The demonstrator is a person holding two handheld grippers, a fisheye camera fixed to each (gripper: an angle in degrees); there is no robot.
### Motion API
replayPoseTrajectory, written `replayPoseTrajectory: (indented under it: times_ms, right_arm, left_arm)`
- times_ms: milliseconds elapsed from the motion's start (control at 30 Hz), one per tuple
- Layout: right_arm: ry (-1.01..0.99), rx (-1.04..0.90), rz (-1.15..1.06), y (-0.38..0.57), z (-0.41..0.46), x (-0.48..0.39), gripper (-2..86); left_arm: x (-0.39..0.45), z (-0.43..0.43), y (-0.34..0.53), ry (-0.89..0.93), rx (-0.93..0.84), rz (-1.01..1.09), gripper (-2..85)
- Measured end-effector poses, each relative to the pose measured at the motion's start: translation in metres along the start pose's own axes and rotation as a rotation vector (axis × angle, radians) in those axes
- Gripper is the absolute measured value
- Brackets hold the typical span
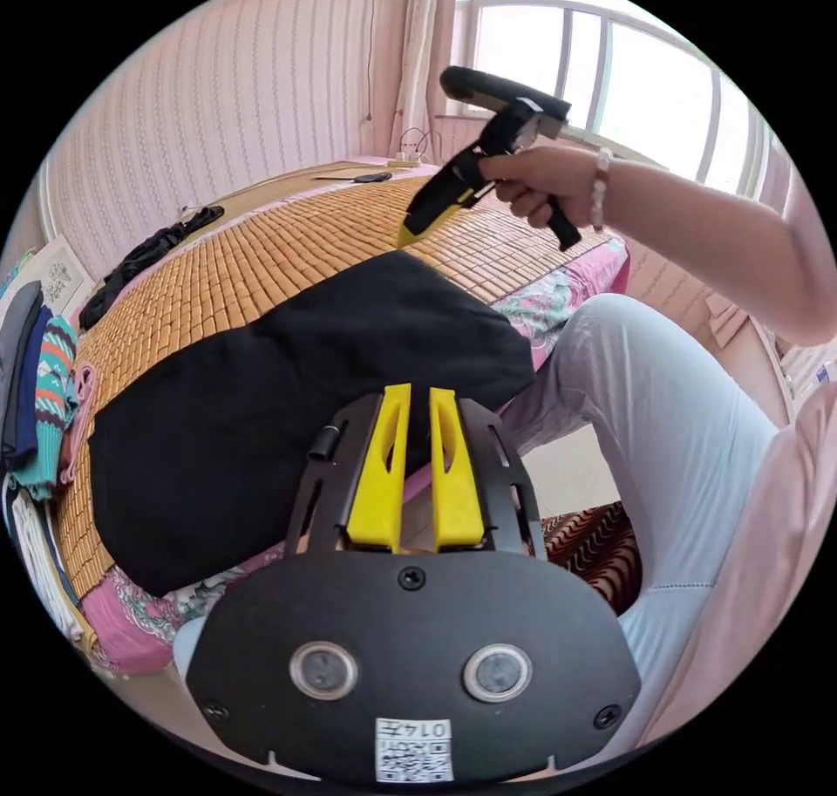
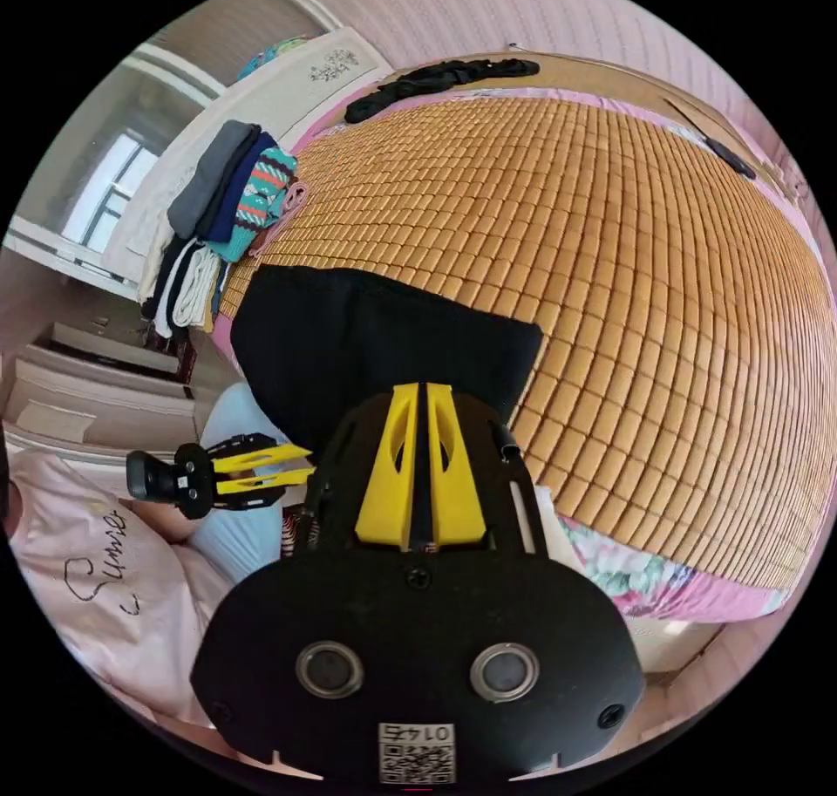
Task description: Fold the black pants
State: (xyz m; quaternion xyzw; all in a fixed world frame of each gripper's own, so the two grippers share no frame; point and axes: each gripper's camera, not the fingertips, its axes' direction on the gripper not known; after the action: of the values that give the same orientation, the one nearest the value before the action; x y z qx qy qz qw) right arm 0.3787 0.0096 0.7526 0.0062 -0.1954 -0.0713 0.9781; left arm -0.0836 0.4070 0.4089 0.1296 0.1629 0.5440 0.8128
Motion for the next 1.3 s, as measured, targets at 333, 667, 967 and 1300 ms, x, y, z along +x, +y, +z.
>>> replayPoseTrajectory:
  times_ms: [333,667,967,1300]
  right_arm:
    - [-0.116,-0.297,0.219,0.112,0.033,0.068,10.6]
    - [-0.223,-0.237,0.135,0.128,-0.015,0.079,0.9]
    - [-0.509,0.023,0.09,0.148,-0.085,0.115,0.8]
    - [-0.514,0.244,0.418,0.14,-0.05,0.226,13.2]
  left_arm:
    - [0.063,0.028,-0.02,0.117,-0.051,0.155,10.2]
    - [0.083,0.052,-0.034,0.106,-0.069,0.195,13.6]
    - [0.049,0.05,-0.04,0.084,-0.032,0.037,3.5]
    - [-0.008,0.02,-0.037,0.224,0.061,-0.048,3.5]
